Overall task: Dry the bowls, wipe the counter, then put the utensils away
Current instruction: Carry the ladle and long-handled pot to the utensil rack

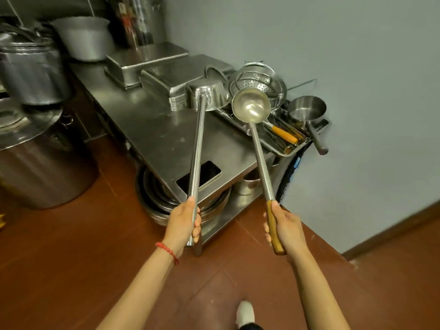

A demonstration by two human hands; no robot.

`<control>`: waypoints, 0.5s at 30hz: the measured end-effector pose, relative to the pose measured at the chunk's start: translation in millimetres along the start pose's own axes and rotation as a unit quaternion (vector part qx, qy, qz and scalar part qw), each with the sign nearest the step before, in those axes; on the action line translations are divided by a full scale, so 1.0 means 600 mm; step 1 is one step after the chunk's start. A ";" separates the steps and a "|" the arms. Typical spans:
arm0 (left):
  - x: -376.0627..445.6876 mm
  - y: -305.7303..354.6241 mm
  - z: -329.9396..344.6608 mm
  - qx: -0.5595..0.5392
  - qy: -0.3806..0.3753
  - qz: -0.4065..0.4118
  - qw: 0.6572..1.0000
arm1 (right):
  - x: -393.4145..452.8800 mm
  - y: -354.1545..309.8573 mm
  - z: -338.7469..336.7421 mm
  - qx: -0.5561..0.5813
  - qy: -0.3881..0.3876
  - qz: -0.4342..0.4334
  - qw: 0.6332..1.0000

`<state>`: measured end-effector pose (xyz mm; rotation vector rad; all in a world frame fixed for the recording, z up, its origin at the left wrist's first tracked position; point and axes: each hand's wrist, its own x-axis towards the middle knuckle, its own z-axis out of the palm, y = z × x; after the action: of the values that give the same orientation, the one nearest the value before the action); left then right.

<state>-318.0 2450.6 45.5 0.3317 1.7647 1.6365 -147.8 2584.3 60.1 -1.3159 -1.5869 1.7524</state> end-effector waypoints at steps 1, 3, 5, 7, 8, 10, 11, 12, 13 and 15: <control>0.025 0.005 0.022 0.003 -0.005 -0.001 1.000 | 0.029 -0.009 -0.011 0.004 0.003 0.003 1.000; 0.075 0.016 0.070 0.009 -0.010 0.002 1.000 | 0.090 -0.026 -0.037 0.011 0.003 0.006 1.000; 0.120 0.027 0.120 0.007 -0.005 0.001 1.000 | 0.152 -0.049 -0.065 0.016 -0.001 0.005 1.000; 0.158 0.043 0.171 0.005 0.001 -0.005 1.000 | 0.210 -0.078 -0.091 0.022 0.001 0.008 1.000; 0.175 0.052 0.195 0.004 0.001 -0.008 1.000 | 0.235 -0.093 -0.104 0.026 0.001 0.009 1.000; 0.211 0.072 0.237 0.003 0.004 -0.004 1.000 | 0.287 -0.124 -0.128 0.025 -0.003 0.004 1.000; 0.229 0.082 0.255 0.003 0.005 -0.002 1.000 | 0.311 -0.139 -0.137 0.017 -0.002 0.003 1.000; 0.247 0.093 0.272 0.003 0.005 -0.001 1.000 | 0.334 -0.152 -0.144 0.009 -0.001 0.002 1.000; 0.265 0.102 0.285 0.003 0.007 -0.001 1.000 | 0.355 -0.164 -0.148 0.004 -0.001 0.005 1.000; 0.301 0.121 0.308 0.008 0.008 -0.006 1.000 | 0.395 -0.184 -0.152 0.001 -0.003 0.014 1.000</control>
<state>-350.6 2716.5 65.4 0.3161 1.7897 1.6219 -208.3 2853.4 89.0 -1.3389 -1.5773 1.7756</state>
